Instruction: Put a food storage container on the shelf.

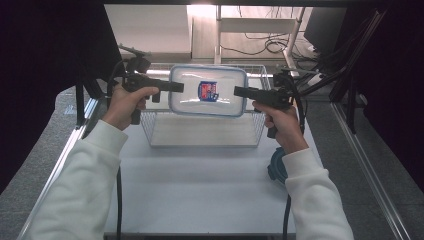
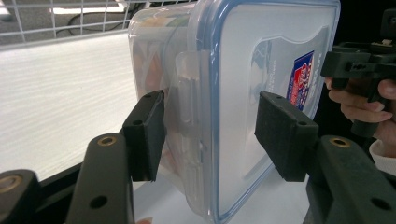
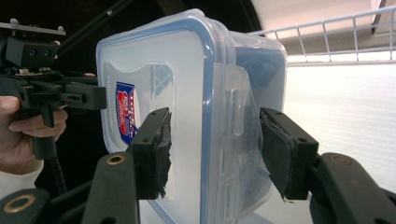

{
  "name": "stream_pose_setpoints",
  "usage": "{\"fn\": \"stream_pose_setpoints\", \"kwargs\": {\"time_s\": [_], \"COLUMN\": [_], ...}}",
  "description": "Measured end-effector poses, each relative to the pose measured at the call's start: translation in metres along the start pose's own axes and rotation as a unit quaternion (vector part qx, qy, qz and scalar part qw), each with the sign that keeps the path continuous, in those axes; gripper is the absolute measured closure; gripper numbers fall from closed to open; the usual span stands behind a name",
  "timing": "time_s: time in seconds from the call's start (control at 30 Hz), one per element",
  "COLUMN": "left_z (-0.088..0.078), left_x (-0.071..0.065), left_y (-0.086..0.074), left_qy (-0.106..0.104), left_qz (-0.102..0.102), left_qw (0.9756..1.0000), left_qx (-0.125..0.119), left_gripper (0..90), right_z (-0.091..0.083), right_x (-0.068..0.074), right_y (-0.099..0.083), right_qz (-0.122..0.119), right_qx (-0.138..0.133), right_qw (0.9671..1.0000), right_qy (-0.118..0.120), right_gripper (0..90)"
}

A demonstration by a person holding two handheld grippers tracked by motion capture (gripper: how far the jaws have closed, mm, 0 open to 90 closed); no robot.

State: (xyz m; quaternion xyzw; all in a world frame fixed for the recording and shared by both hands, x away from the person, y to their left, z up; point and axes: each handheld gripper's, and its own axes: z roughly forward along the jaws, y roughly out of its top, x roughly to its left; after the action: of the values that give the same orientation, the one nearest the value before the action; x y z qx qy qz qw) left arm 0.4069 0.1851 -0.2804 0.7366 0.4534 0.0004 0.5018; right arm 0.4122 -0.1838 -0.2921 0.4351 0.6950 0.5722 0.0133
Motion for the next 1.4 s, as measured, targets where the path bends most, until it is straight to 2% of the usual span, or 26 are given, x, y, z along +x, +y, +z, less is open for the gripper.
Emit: {"fn": "stream_pose_setpoints", "kwargs": {"time_s": [0.17, 0.3, 0.53, 0.6, 0.77, 0.83, 0.97, 1.07, 1.2, 1.3, 1.4], "left_z": [-0.003, -0.004, 0.002, 0.009, 0.017, 0.020, 0.028, 0.031, 0.035, 0.038, 0.041], "left_x": [0.003, 0.005, 0.019, 0.029, 0.041, 0.043, 0.046, 0.053, 0.058, 0.060, 0.061], "left_y": [0.001, 0.009, 0.017, 0.016, 0.012, 0.011, 0.013, 0.013, 0.013, 0.012, 0.010], "left_qy": [-0.011, -0.014, -0.015, -0.016, -0.011, -0.012, -0.010, -0.017, -0.028, -0.030, -0.031], "left_qz": [-0.011, -0.016, -0.022, -0.033, -0.050, -0.072, -0.089, -0.101, -0.113, -0.119, -0.130], "left_qw": [0.9998, 0.9997, 0.9995, 0.9993, 0.9987, 0.9972, 0.9957, 0.9944, 0.9930, 0.9922, 0.9905], "left_qx": [-0.015, -0.016, -0.015, -0.008, 0.001, -0.015, -0.025, -0.025, -0.023, -0.021, -0.030], "left_gripper": [43.7, 43.7, 43.9, 43.9, 43.6, 44.0, 43.9, 43.2, 41.7, 38.7, 37.8], "right_z": [-0.002, -0.001, 0.009, 0.020, 0.034, 0.039, 0.049, 0.053, 0.056, 0.059, 0.059], "right_x": [0.008, 0.012, 0.006, -0.003, -0.016, -0.021, -0.035, -0.033, -0.035, -0.036, -0.038], "right_y": [0.012, 0.024, 0.038, 0.038, 0.034, 0.032, 0.032, 0.035, 0.035, 0.034, 0.033], "right_qz": [-0.012, -0.017, -0.007, 0.002, 0.015, 0.025, 0.060, 0.062, 0.087, 0.098, 0.114], "right_qx": [0.000, 0.001, 0.007, 0.019, 0.031, 0.034, 0.034, 0.045, 0.042, 0.046, 0.048], "right_qw": [0.9999, 0.9997, 0.9998, 0.9996, 0.9993, 0.9989, 0.9974, 0.9963, 0.9941, 0.9926, 0.9909], "right_qy": [-0.010, -0.015, -0.018, -0.019, -0.017, -0.019, -0.022, -0.039, -0.050, -0.055, -0.053], "right_gripper": [45.5, 45.6, 45.5, 45.5, 45.1, 43.4, 40.9, 38.3, 36.3, 34.9, 34.8]}}
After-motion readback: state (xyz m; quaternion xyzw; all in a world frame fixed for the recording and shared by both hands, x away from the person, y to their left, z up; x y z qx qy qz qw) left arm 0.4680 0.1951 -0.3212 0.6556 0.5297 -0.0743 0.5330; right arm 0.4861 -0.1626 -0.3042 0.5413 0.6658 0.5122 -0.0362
